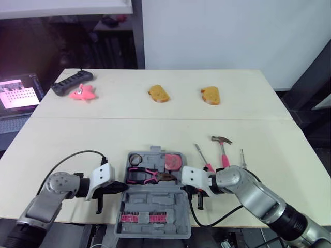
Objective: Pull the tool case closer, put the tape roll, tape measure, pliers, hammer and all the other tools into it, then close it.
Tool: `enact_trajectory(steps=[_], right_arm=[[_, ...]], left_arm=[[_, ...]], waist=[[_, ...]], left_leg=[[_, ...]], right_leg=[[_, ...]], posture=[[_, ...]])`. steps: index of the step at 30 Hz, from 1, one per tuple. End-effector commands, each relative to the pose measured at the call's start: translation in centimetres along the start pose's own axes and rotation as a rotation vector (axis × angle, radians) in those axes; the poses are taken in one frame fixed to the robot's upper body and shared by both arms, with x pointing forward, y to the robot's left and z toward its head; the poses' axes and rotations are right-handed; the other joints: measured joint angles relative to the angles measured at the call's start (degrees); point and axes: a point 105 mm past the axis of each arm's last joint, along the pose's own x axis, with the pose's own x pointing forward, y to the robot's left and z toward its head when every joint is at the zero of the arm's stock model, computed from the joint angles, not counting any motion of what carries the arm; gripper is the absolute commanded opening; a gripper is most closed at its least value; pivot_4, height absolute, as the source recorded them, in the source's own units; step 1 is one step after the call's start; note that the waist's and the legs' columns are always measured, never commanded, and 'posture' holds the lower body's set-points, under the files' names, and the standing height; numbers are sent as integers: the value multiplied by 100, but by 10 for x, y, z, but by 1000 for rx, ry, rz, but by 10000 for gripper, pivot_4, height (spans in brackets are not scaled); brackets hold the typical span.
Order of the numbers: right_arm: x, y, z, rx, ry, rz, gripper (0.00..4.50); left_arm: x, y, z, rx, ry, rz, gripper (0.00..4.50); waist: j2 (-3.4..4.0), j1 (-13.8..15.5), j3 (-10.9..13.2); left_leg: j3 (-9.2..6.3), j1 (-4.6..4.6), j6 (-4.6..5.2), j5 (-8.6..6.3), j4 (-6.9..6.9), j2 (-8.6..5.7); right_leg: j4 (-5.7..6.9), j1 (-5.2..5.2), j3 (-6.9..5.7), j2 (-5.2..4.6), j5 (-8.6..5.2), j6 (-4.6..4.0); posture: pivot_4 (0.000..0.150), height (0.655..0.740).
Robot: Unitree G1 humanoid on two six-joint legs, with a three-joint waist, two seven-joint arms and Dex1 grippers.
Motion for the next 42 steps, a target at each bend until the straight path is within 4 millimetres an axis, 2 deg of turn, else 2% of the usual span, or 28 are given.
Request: enact_trajectory(steps=[1, 6, 16, 22, 26, 34, 38, 42], right_arm=[[3, 4, 20, -58, -54, 15, 0], [2, 3, 17, -50, -46, 11, 0], [2, -1, 16, -50, -41, -1, 0], [1, -1, 13, -48, -32, -5, 0], [0, -3, 13, -49, -28, -12, 0], [1, -6, 16, -50, -26, -23, 0], [1, -13, 20, -48, -31, -41, 0], [2, -27, 33, -60, -52, -78, 0]], left_arm=[[13, -7, -25, -37, 85, -14, 231], [2, -2, -22, -50, 68, 7, 231], [-22, 2, -22, -105, 84, 16, 231], [-29, 3, -22, -106, 104, 13, 231], [-19, 8, -22, -77, 106, 29, 231], [10, 2, 1, -59, 29, -20, 231], [11, 6, 2, -65, 26, 7, 231], [9, 21, 1, -48, 41, 59, 231]], waist=[[14, 3, -9], [39, -1, -28], [35, -150, -25], [-11, -142, 3], [-10, -140, 4], [-10, -138, 5], [-10, -99, 5], [-9, -90, 5]], left_leg=[[0, 2, 0, 0, 0, 0], [-1, 8, 0, 0, 0, 0], [-3, 2, 1, 0, -7, 3], [-4, -8, 0, 0, -6, 3], [-3, -9, 0, 0, -5, 2], [-3, -8, 0, 0, -5, 2], [-3, -8, 0, 0, 1, 0], [-3, -6, -1, 1, 1, 0]], right_leg=[[0, 2, 0, 0, 0, 0], [0, 9, 0, 1, -1, -3], [4, -4, 0, 5, 0, 3], [4, -15, 0, 5, 1, 3], [4, -14, 0, 4, 0, 1], [4, -13, 0, 4, 7, 14], [2, -7, 0, 0, 2, 5], [3, -7, 0, 1, 2, 2]], posture=[[1500, 7400], [1500, 7400], [1500, 7400], [1500, 7400], [1500, 7400], [1500, 7400], [1500, 7400], [1500, 7400]])
